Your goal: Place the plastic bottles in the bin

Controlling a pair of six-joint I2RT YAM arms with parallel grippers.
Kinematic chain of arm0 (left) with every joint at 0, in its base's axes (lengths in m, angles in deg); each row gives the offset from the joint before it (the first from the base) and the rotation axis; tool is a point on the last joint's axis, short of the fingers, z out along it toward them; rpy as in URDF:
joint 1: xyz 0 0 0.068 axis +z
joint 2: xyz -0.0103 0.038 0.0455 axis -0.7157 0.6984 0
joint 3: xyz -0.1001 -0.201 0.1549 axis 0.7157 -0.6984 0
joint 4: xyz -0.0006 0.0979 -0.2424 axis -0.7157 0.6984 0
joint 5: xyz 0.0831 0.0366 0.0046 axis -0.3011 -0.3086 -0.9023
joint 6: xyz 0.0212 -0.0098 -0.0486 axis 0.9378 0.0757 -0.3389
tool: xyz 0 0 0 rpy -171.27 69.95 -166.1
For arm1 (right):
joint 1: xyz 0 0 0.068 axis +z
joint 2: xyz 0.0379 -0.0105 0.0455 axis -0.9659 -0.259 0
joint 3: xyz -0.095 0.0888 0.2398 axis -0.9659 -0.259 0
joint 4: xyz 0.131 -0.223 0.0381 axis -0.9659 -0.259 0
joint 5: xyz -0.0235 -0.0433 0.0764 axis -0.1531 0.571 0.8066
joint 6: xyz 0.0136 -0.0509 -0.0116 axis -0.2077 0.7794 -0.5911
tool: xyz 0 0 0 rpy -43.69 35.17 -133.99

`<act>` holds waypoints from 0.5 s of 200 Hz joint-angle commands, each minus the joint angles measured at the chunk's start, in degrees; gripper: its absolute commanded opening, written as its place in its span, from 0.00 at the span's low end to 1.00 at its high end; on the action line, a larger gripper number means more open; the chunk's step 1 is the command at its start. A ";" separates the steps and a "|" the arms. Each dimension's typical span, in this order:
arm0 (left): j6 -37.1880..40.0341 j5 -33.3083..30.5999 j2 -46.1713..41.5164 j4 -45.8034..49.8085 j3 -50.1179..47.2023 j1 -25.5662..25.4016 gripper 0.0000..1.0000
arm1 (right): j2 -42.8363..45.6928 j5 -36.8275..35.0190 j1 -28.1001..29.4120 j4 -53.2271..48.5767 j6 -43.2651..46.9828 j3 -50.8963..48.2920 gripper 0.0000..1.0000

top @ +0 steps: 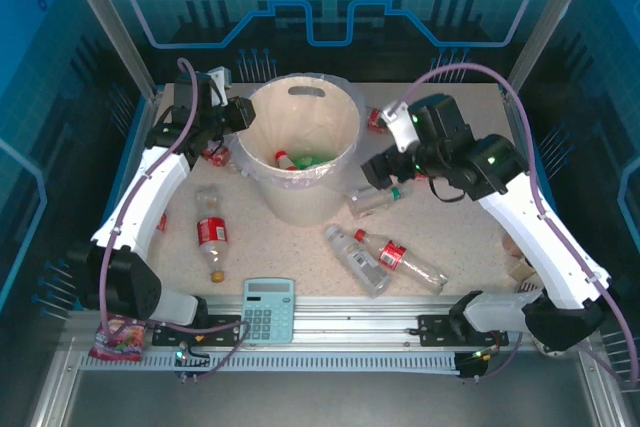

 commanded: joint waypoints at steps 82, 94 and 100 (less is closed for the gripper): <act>0.82 -0.10 -1.23 1.63 -1.69 0.96 0.22 | -0.46 3.06 -0.23 -4.21 -20.27 -30.59 0.90; 0.77 -0.02 -1.22 1.50 -1.72 0.94 0.22 | -1.13 2.91 -0.32 -2.35 -21.32 -32.96 0.90; 0.74 0.15 -1.08 1.49 -1.72 0.97 0.22 | -1.60 2.90 -0.45 -1.57 -21.68 -33.63 0.90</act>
